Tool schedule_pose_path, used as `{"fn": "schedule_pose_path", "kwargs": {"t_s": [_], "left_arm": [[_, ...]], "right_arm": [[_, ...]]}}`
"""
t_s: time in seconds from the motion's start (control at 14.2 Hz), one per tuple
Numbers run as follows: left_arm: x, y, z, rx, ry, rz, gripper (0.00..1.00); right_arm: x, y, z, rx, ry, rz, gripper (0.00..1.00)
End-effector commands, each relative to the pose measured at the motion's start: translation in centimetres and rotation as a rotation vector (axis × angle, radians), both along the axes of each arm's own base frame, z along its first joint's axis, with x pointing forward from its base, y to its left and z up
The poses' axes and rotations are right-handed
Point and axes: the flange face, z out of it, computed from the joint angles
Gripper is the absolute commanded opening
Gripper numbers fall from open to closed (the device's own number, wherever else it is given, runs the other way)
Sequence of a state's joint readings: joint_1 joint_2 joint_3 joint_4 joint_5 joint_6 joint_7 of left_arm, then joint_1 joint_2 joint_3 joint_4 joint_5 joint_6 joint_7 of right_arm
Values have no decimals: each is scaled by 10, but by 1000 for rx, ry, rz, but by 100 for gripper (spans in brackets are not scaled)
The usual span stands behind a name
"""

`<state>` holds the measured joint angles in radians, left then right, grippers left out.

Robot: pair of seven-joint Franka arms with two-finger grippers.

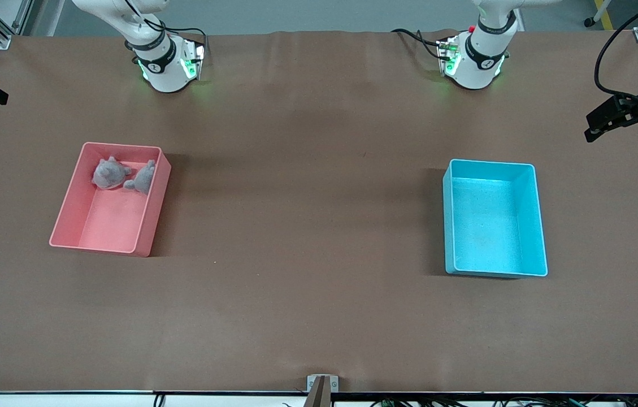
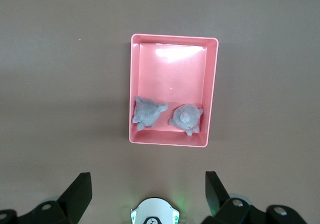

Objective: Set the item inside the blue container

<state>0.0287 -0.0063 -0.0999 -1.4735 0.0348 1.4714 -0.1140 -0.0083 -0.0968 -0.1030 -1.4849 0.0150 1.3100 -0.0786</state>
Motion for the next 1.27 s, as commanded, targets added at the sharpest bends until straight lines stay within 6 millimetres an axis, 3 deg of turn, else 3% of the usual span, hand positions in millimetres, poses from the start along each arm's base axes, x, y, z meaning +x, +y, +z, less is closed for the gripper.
{"fn": "schedule_pose_path", "kwargs": {"t_s": [0.0,0.28,0.49,1.06,1.2], "left_arm": [[1,0,5,4,1,-13,100],[1,-2,1,0,9,-19,100],[-1,-3,-1,-2,14,-20,100],[1,-5,-8,-15,23,-21,100],[0,-4,-7,-15,23,-20,100]], "right_arm": [[0,-3,-1,-12,9,7,100],[13,-9,-16,-14,34,-10,100],[22,-28,-31,-4,56,-42,100],[26,-27,-28,3,16,-38,100],[40,-33,-52,3,57,-47,100]]}}
